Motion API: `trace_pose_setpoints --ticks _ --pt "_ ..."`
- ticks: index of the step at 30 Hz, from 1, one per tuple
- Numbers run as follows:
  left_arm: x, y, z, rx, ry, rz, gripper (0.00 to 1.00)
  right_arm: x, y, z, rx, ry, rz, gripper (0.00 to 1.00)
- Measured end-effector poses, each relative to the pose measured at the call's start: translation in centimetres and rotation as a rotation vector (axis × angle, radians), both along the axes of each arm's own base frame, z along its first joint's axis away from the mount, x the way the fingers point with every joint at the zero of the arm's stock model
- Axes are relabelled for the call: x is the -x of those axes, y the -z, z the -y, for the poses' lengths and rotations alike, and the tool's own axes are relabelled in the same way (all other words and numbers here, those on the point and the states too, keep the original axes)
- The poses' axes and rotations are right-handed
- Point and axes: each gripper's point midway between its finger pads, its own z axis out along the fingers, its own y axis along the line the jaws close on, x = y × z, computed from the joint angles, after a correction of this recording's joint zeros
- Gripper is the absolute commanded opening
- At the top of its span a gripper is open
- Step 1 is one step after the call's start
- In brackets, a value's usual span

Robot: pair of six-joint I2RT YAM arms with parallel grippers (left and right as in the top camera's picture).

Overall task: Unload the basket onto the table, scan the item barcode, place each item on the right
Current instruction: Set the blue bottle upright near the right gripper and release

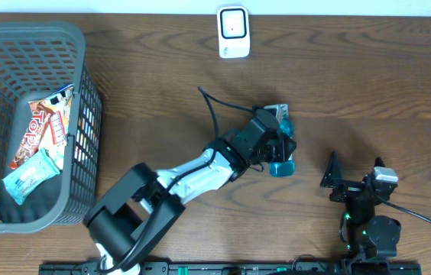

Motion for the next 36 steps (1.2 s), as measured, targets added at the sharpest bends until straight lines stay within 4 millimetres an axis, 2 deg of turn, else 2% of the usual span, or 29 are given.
trace_pose_setpoints --ticks 4,11,16,17,18,21,26,29,31,33,36 --pt "-0.1 1.4 -0.2 -0.027 -0.01 -0.012 0.33 0.0 0.0 0.0 0.0 0.0 0.0 0.99" --pt "-0.1 2.3 -0.3 -0.04 -0.014 -0.022 0.44 0.0 0.0 0.0 0.0 0.0 0.0 0.99" --pt "-0.2 2.2 -0.3 -0.039 -0.017 -0.017 0.66 0.0 0.0 0.0 0.0 0.0 0.0 0.99" --pt "-0.1 2.2 -0.2 -0.039 -0.016 -0.019 0.69 0.0 0.0 0.0 0.0 0.0 0.0 0.99" --pt "0.1 2.3 -0.1 -0.041 -0.013 -0.023 0.77 0.0 0.0 0.0 0.0 0.0 0.0 0.99" --pt "0.8 2.5 0.1 -0.051 0.002 -0.031 0.88 0.0 0.0 0.0 0.0 0.0 0.0 0.99" --pt "1.9 3.2 0.1 -0.085 0.023 -0.054 0.96 0.0 0.0 0.0 0.0 0.0 0.0 0.99" --pt "2.1 3.6 -1.0 -0.155 0.03 -0.069 0.98 0.0 0.0 0.0 0.0 0.0 0.0 0.99" --pt "2.0 3.1 -1.9 -0.202 0.028 -0.056 0.99 0.0 0.0 0.0 0.0 0.0 0.0 0.99" --pt "1.6 1.6 -2.6 -0.23 0.024 -0.012 0.99 0.0 0.0 0.0 0.0 0.0 0.0 0.99" --pt "0.3 -2.8 -4.0 -0.271 -0.006 0.106 1.0 0.0 0.0 0.0 0.0 0.0 0.0 0.99"
